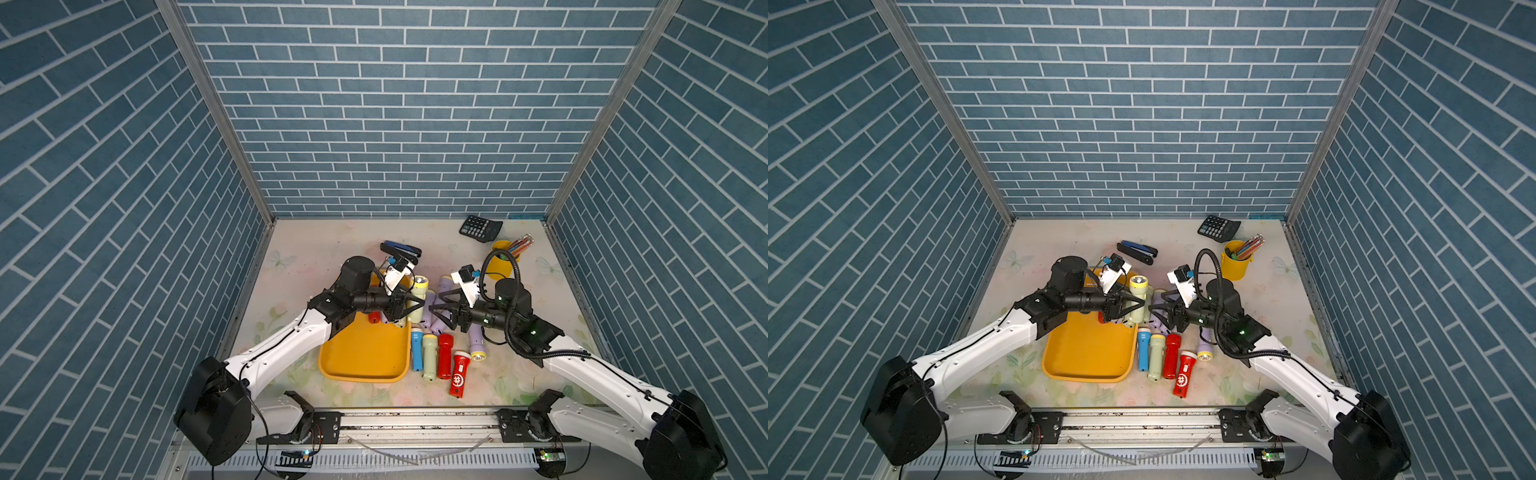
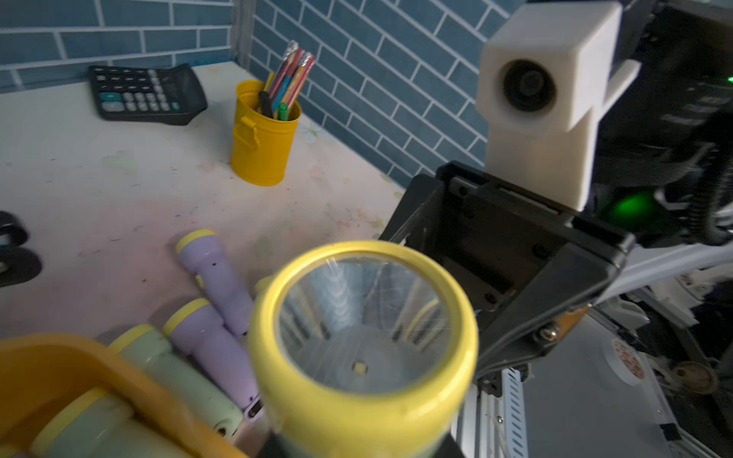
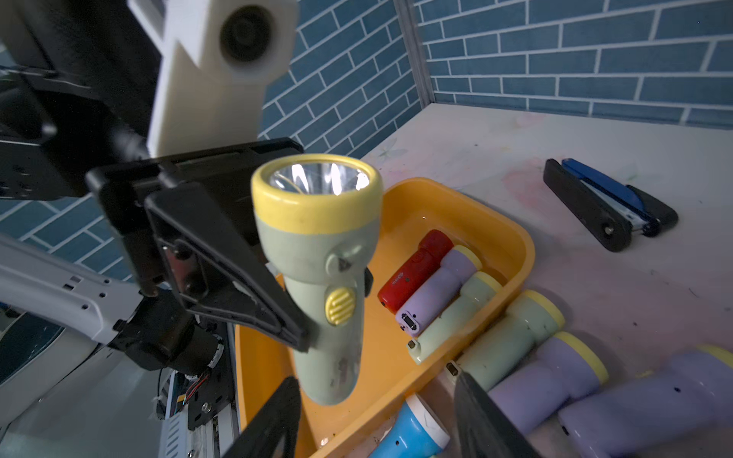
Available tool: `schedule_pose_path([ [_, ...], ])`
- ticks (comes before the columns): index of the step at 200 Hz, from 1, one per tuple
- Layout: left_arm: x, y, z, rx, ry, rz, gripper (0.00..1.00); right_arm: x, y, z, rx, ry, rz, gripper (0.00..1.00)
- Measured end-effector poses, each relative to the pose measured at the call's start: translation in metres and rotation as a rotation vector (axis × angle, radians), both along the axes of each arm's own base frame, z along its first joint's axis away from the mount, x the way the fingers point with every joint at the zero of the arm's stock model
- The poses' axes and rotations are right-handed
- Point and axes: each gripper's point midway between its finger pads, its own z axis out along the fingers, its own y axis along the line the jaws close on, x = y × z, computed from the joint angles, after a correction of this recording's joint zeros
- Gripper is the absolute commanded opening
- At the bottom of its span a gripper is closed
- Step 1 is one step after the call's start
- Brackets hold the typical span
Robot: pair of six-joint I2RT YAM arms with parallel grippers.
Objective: Put the flashlights into the storage boxes
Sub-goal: Place the flashlight at the storage box.
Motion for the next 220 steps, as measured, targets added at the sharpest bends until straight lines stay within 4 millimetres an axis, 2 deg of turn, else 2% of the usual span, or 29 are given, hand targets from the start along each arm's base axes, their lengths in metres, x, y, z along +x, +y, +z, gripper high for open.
schedule_pose_path([
  [23,0.012,0.016,-0.002,0.115,0.001,0.086,0.31,0.012,-0.006,-0.012,-0.055,0.076,-0.081,0.67],
  [41,0.02,0.03,-0.008,0.196,0.026,0.139,0.31,0.021,-0.009,-0.011,-0.084,0.111,-0.131,0.66],
  [66,0.032,0.049,-0.028,0.313,0.099,0.203,0.31,0.031,-0.011,-0.004,-0.087,0.13,-0.188,0.66],
  [84,0.036,0.064,-0.046,0.389,0.169,0.24,0.31,0.035,-0.013,-0.008,-0.095,0.156,-0.223,0.66],
  [110,0.037,0.087,-0.066,0.46,0.266,0.292,0.32,0.038,-0.015,-0.023,-0.121,0.211,-0.253,0.66],
  [138,0.036,0.107,-0.077,0.498,0.336,0.333,0.34,0.038,-0.016,-0.037,-0.15,0.268,-0.271,0.66],
  [176,0.032,0.123,-0.085,0.529,0.404,0.36,0.34,0.038,-0.017,-0.053,-0.179,0.335,-0.286,0.66],
  [220,0.031,0.138,-0.108,0.583,0.501,0.385,0.35,0.037,-0.014,-0.072,-0.208,0.396,-0.284,0.67],
])
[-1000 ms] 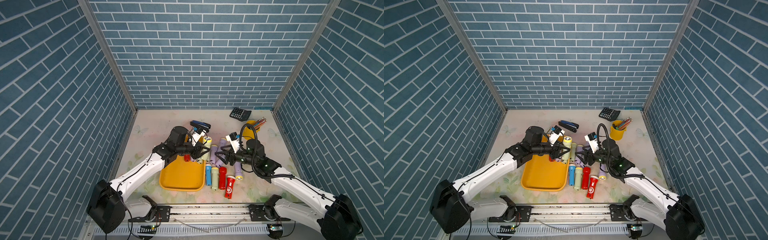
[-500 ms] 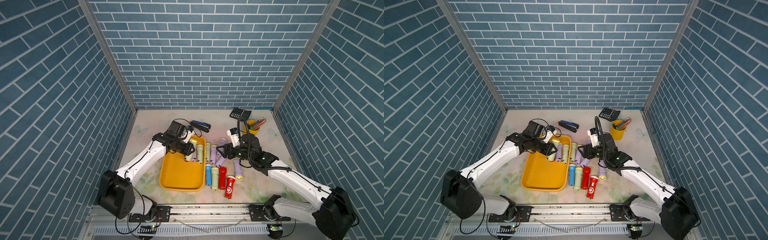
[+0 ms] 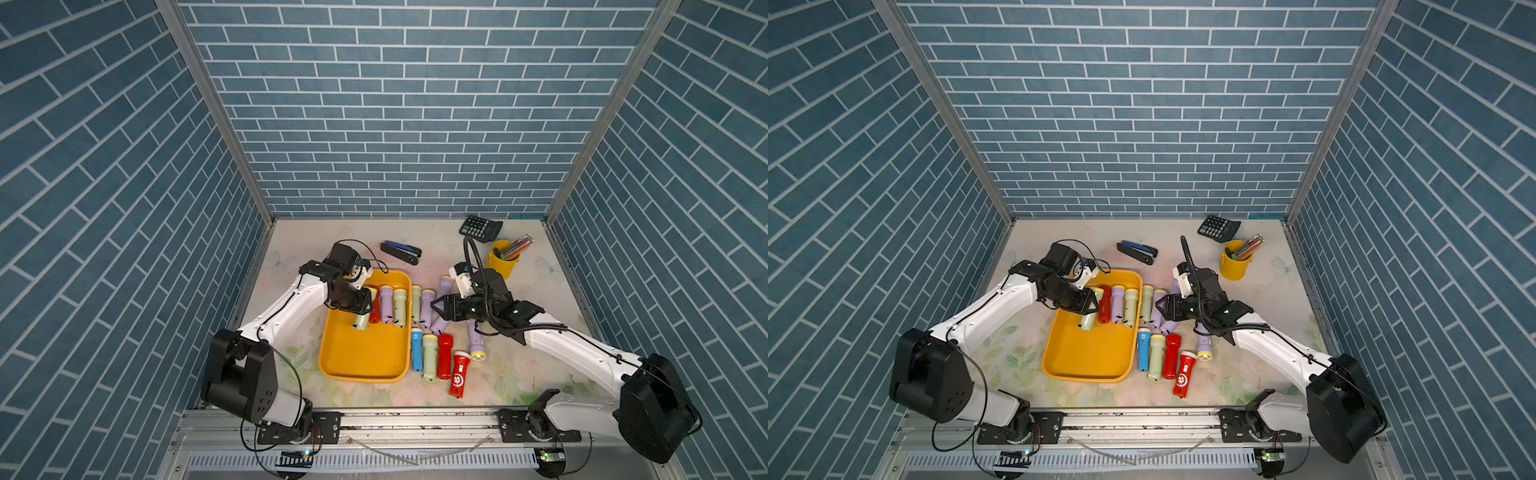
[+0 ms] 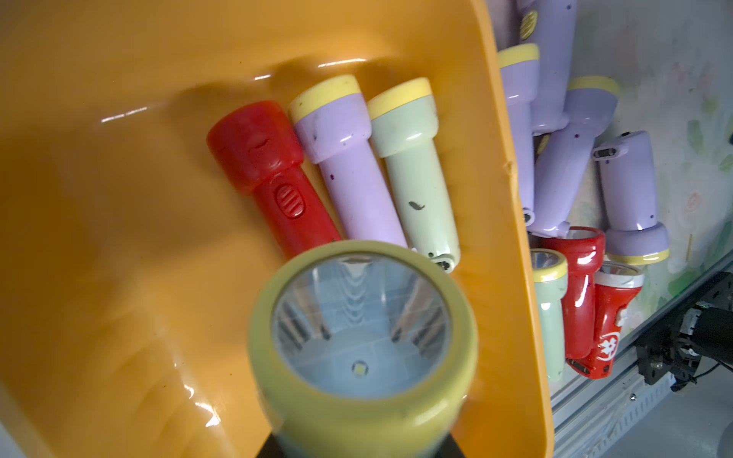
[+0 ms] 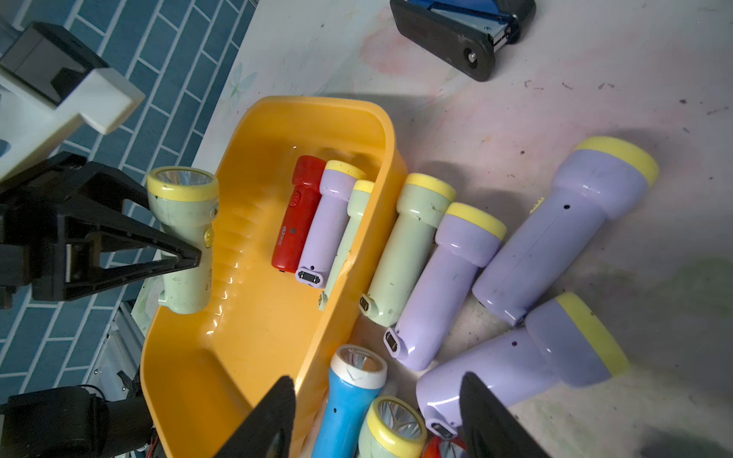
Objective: Put the flashlights into the storage boxes
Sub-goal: Place the flashlight at the storage box.
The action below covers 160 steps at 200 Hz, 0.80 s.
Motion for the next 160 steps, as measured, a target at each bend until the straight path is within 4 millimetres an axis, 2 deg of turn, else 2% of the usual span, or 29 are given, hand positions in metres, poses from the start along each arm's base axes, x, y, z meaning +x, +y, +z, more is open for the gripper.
schedule_pose_path([
  [36,0.003,0.007,-0.017,0.026,0.051,0.021,0.37,-0.002,-0.001,-0.009,-0.024,0.039,0.0,0.67],
  [74,0.01,0.014,-0.038,0.062,0.105,0.045,0.38,0.001,0.0,-0.001,-0.041,0.033,0.004,0.67],
  [160,0.046,0.027,-0.053,-0.005,0.114,0.206,0.42,-0.002,-0.003,-0.019,-0.09,0.083,0.01,0.68],
])
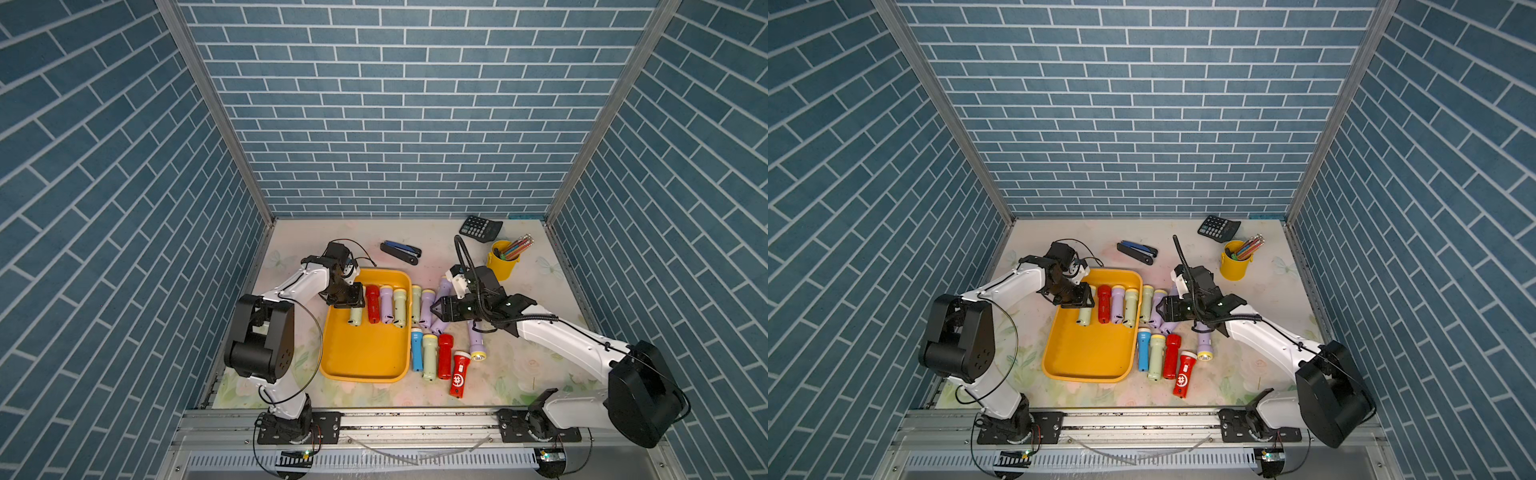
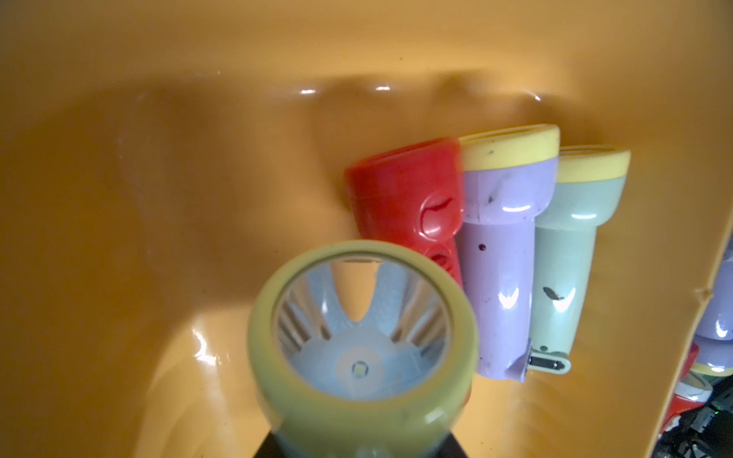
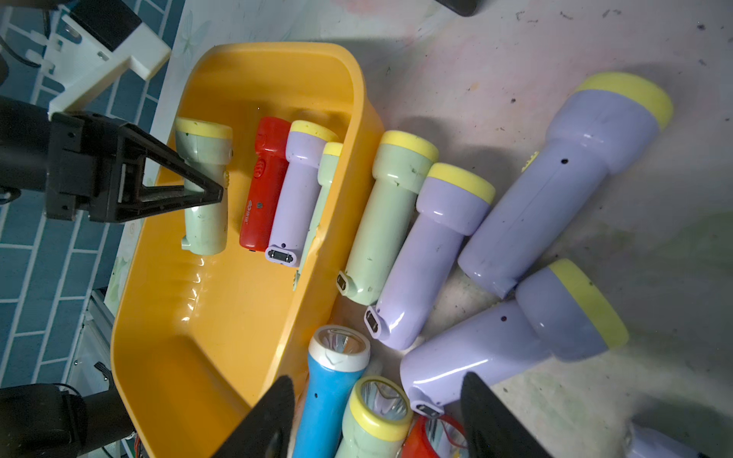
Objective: Put the flashlights into the storage boxes
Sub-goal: Place the flashlight at the storage box.
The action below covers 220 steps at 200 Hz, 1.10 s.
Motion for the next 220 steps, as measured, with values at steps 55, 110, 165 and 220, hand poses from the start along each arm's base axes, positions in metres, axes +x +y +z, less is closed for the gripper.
schedule_pose_path([
  [55,0.014,-0.007,-0.011,-0.061,0.015,0.049,0.45,-0.004,-0.005,-0.005,-0.031,0.013,0.008,0.68],
  [110,0.019,-0.006,-0.014,-0.069,0.018,0.078,0.51,-0.003,-0.006,-0.004,-0.044,0.01,0.006,0.68],
  [165,0.021,-0.002,-0.014,-0.057,0.014,0.087,0.58,-0.003,-0.007,-0.005,-0.049,0.017,0.005,0.68],
  [220,0.02,-0.001,-0.013,-0.047,0.011,0.089,0.58,-0.004,-0.009,-0.006,-0.056,0.024,0.004,0.68],
])
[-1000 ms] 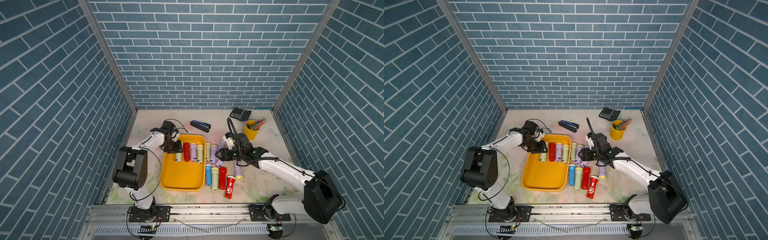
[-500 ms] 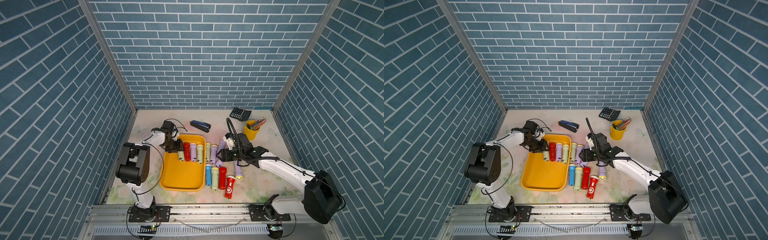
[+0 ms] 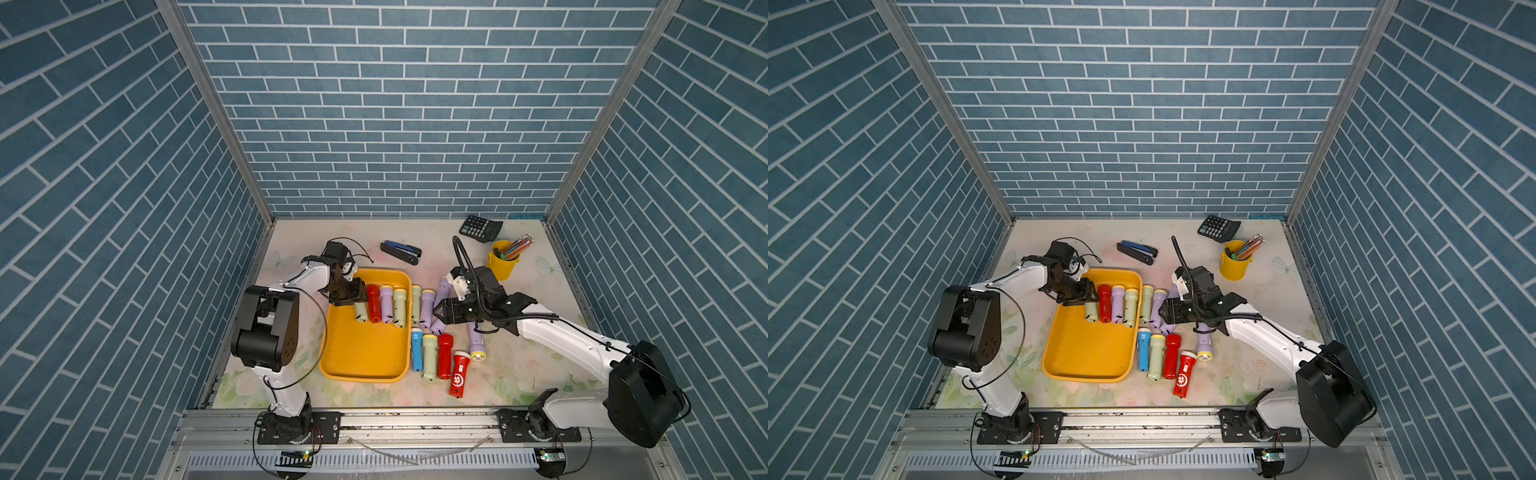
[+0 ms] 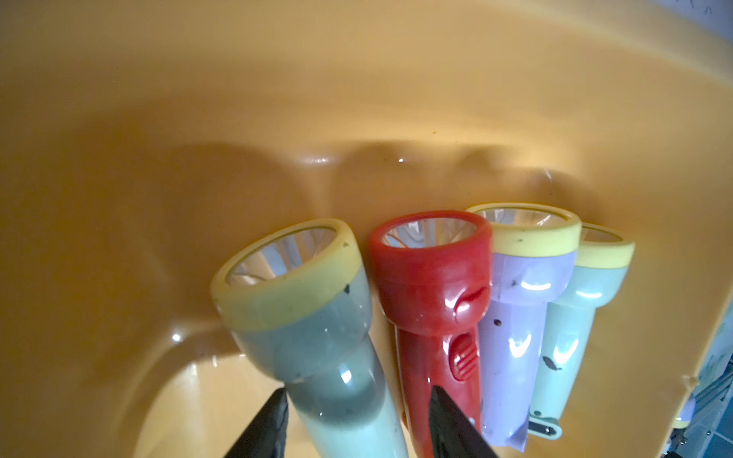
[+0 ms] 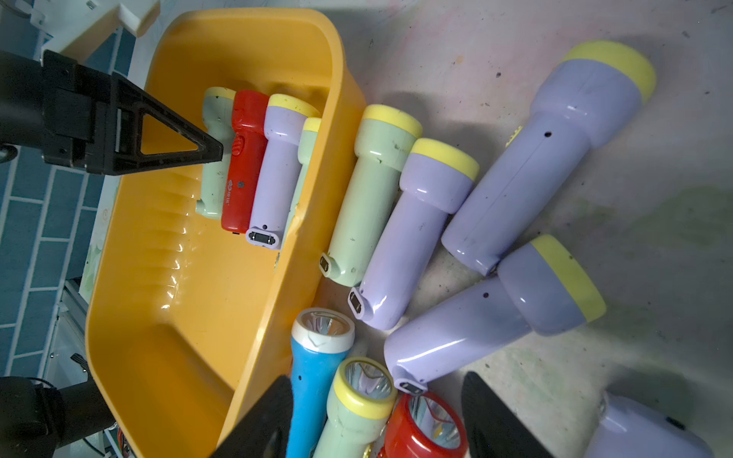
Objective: Put the flashlights into the storage boxes
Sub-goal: Place the flashlight at the storage box.
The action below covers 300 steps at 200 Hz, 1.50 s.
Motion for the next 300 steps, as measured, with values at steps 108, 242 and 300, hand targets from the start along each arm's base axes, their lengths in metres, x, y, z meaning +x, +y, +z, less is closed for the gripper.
schedule_pose_path([
  [108,0.009,-0.007,0.009,-0.056,-0.046,0.0,0.58,-0.001,-0.001,-0.001,-0.004,0.005,-0.001,0.68],
  [242,0.011,0.001,0.034,-0.024,-0.119,0.006,0.59,0.001,0.0,0.01,0.001,-0.005,-0.003,0.69],
  [300,0.007,0.001,0.075,-0.041,-0.226,-0.011,0.58,0.004,-0.01,0.017,-0.014,0.002,-0.031,0.7],
])
